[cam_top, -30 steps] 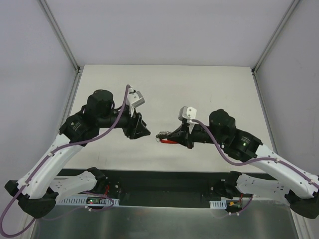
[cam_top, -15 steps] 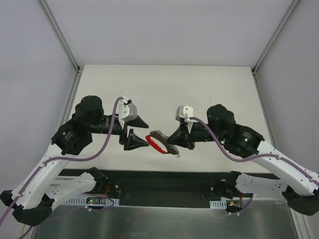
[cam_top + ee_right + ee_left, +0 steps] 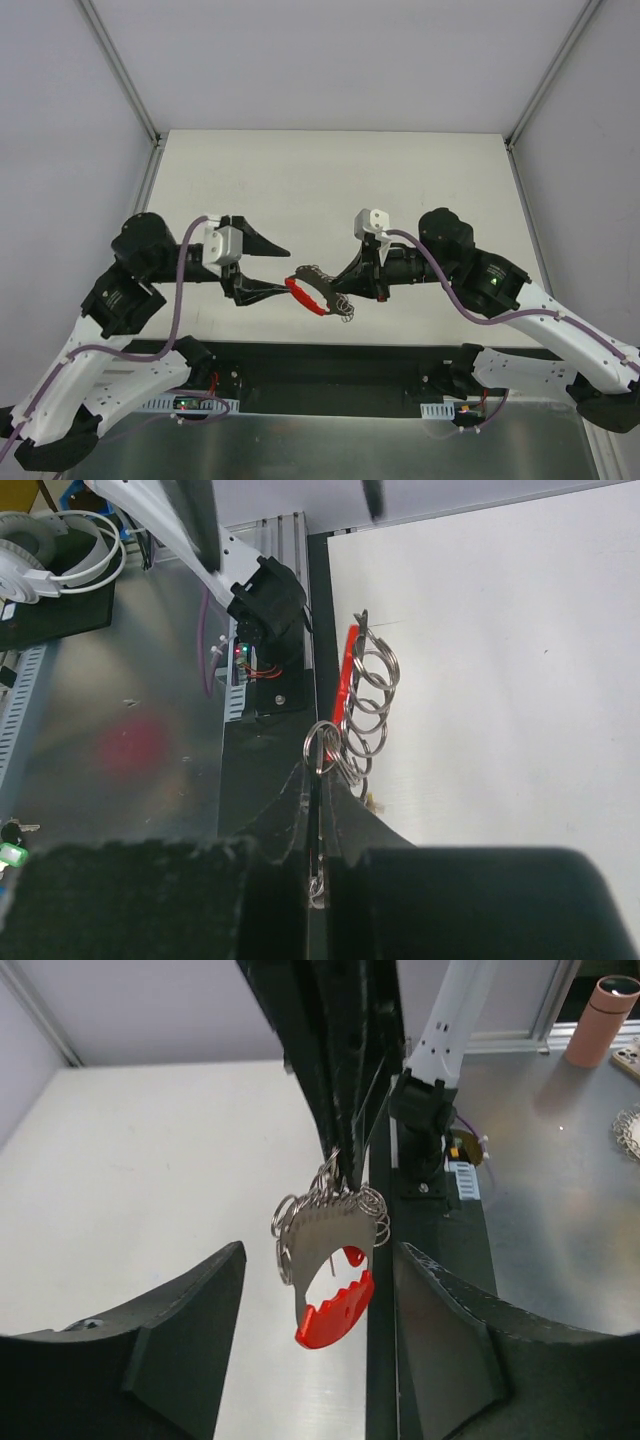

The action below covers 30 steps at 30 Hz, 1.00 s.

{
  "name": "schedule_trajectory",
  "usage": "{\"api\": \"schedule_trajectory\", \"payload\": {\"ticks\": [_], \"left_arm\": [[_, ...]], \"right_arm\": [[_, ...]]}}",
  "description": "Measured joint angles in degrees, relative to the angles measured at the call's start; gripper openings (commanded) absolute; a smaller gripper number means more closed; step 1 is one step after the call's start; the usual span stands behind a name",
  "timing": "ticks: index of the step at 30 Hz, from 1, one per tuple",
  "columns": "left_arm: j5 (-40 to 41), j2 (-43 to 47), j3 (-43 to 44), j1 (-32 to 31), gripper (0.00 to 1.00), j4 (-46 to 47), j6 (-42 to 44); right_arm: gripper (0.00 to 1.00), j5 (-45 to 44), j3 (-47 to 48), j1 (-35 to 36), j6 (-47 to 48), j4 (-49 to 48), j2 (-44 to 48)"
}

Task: Remove the keys from the keyring
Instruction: Adjust the key on the keyring.

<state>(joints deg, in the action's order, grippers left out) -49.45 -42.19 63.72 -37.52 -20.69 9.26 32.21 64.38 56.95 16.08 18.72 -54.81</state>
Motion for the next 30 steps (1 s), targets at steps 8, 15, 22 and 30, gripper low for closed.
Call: {"api": "schedule_trajectory", "payload": {"ticks": [8,15,22,30], "left_arm": [[-1.1,5.9,-1.2,-1.2,0.64,6.7,-2.6],[4.8,4.9,-8.9,-1.8,0.74,7.5,-4.8],[12.3,6.0,-15.0,-1.8,0.75,8.6,-8.6],[9.2,6.5,-22.0,-1.8,0.6,20.7,-18.4]], "right_arm": [[0.01,-0.1,0.0,0.0,-2.5,-0.5,0.0],[0.01,-0.2,0.0,0.0,-4.1,-2.0,-0.5],[0.01,0.2,0.0,0.0,-5.4,-4.7,-0.7],[0.01,0.7,-1.7,0.0,-6.7,-9.0,0.1]]}}
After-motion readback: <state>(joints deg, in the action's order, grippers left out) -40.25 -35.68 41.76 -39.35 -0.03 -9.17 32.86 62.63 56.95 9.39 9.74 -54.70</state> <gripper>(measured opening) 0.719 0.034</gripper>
